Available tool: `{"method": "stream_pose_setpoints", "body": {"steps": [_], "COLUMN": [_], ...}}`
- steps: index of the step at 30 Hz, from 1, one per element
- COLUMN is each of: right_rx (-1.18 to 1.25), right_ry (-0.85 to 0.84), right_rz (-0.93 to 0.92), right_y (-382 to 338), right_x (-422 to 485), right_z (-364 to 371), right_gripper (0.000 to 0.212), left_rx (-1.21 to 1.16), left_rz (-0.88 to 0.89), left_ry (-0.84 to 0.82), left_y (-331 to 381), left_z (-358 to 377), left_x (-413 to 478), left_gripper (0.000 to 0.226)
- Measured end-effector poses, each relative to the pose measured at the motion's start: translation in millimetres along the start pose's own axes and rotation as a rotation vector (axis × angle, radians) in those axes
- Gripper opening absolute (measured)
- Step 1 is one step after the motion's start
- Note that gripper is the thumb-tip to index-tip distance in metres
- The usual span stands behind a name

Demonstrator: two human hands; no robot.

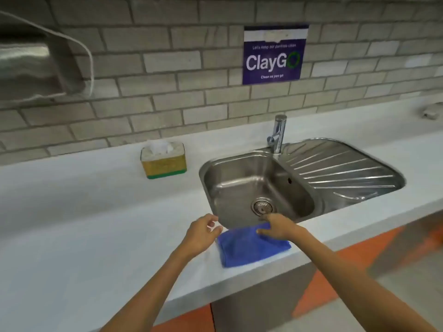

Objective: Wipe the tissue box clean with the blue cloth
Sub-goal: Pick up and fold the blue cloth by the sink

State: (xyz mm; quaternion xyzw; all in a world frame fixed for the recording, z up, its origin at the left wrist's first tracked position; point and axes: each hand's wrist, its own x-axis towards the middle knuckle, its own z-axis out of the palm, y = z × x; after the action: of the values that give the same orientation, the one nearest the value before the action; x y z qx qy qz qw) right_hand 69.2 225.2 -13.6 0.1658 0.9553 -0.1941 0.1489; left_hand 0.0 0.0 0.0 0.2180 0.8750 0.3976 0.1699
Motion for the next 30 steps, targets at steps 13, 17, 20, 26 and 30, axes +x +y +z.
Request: {"method": "stream_pose_setpoints", "body": {"steps": [13,17,20,26,30], "right_rx": [-0.050,-0.066,0.019,0.421,0.469], "right_ry": [-0.182,-0.220,-0.275,-0.332,-0.451], "right_rz": [-0.299,-0.372,-0.401,-0.398,-0.345], "right_y": [-3.7,-4.7,-3.7,-6.9,-23.3], "right_x": [52.2,58.7,61.9,67.8,78.7], "right_z": [2.1,1.8,-2.9,-16.5,-33.8], "right_gripper": [0.031,0.030,0.029,0.023,0.033], "left_rx": [0.409,0.392,0.317,-0.243,-0.619], "left_rz": [0.044,0.039,0.039,-0.134,-0.218], "left_ry": [-0.119,-0.093,-0.108,-0.104,-0.079], "left_y": [-28.6,-31.1,-27.2,-20.0,-24.3], "left_z": [45.8,51.1,51.9,36.3,13.1], "left_x": [25.9,29.3,32.1,42.1,52.3], "left_gripper": [0.052,0.044,0.027,0.009,0.034]}}
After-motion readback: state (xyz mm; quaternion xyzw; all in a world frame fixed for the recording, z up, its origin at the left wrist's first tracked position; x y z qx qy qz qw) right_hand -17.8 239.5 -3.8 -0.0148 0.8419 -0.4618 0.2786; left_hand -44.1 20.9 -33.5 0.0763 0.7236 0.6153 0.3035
